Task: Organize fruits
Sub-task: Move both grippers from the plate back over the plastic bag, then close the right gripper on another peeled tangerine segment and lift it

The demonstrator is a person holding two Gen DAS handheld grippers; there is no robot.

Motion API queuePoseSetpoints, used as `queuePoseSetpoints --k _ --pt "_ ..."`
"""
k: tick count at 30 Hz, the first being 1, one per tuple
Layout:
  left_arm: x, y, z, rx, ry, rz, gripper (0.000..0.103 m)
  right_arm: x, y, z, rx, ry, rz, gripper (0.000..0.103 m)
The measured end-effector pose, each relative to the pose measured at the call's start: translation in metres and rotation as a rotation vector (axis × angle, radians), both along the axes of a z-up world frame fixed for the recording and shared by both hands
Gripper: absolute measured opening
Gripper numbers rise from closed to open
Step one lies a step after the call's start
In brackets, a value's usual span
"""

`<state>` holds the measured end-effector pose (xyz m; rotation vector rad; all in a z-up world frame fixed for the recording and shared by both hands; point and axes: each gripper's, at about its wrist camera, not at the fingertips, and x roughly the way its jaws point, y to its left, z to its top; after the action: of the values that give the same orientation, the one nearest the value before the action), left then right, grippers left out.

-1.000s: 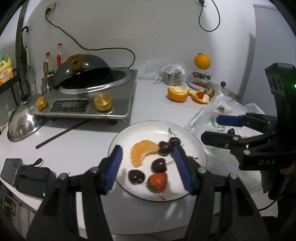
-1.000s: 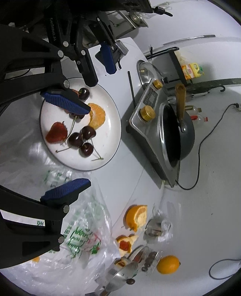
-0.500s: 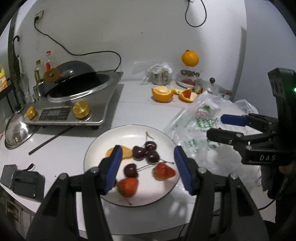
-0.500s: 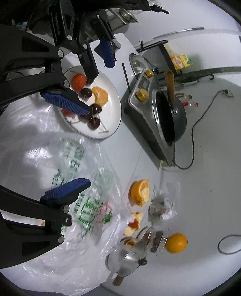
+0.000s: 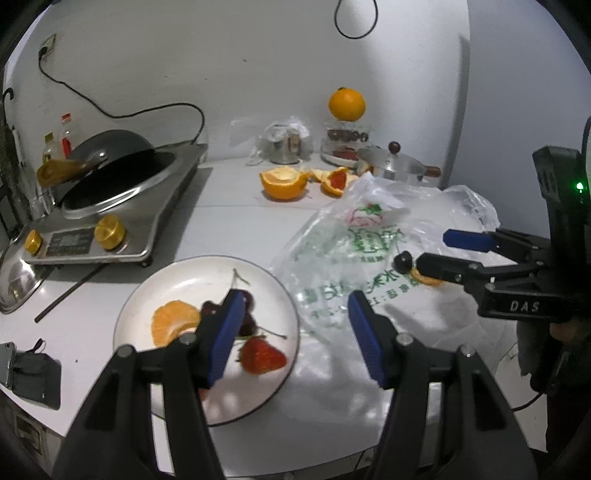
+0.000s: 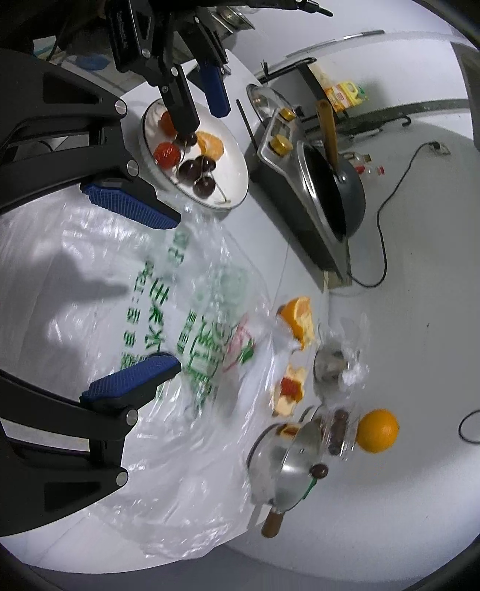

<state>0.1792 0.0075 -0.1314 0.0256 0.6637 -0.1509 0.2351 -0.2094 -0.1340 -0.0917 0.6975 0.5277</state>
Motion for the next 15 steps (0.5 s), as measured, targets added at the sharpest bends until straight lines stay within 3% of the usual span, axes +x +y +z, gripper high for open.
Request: queuePoseSetpoints --k 15 --pt "0.019 -0.043 -0.01 0.006 0.037 -0.039 0.064 0.019 -0.048 -0.026 -0.048 0.041 -0.056 0.074"
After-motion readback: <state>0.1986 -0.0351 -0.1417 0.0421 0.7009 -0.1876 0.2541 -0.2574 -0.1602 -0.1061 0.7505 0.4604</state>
